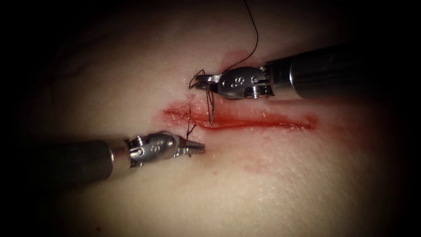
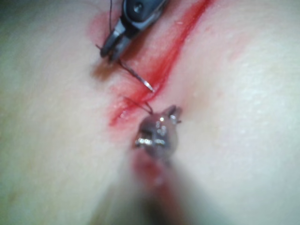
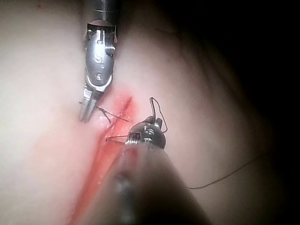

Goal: Wound Closure
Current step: Use the right gripper to push the needle through the bottom half of the cut.

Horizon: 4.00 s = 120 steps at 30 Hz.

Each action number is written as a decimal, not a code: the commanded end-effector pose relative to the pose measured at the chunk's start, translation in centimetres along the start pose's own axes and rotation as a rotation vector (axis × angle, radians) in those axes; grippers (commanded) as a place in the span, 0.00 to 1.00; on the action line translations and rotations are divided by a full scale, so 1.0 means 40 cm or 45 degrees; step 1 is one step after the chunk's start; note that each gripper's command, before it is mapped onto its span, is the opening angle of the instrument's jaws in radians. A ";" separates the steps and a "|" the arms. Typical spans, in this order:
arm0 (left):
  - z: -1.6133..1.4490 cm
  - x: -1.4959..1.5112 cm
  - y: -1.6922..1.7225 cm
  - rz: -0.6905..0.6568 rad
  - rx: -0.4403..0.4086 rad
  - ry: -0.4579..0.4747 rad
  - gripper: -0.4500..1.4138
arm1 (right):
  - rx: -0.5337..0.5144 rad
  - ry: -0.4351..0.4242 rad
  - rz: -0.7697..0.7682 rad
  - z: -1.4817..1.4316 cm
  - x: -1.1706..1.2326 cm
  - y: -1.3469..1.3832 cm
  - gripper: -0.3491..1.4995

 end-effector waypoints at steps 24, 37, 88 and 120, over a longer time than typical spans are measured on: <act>0.0003 -0.0021 0.0009 -0.001 -0.012 0.003 0.05 | -0.055 0.005 -0.104 0.0045 -0.0023 -0.0093 0.00; -0.0002 -0.0026 0.0009 0.001 -0.019 0.005 0.05 | -0.084 0.090 0.062 0.0013 0.0004 -0.0080 0.00; 0.0041 -0.0057 0.0015 -0.007 -0.001 0.000 0.05 | -0.030 0.164 0.681 -0.0029 0.0049 -0.0071 0.00; 0.0034 -0.0056 0.0011 -0.007 -0.006 0.001 0.05 | 0.162 0.094 0.748 -0.0053 0.0115 -0.0139 0.00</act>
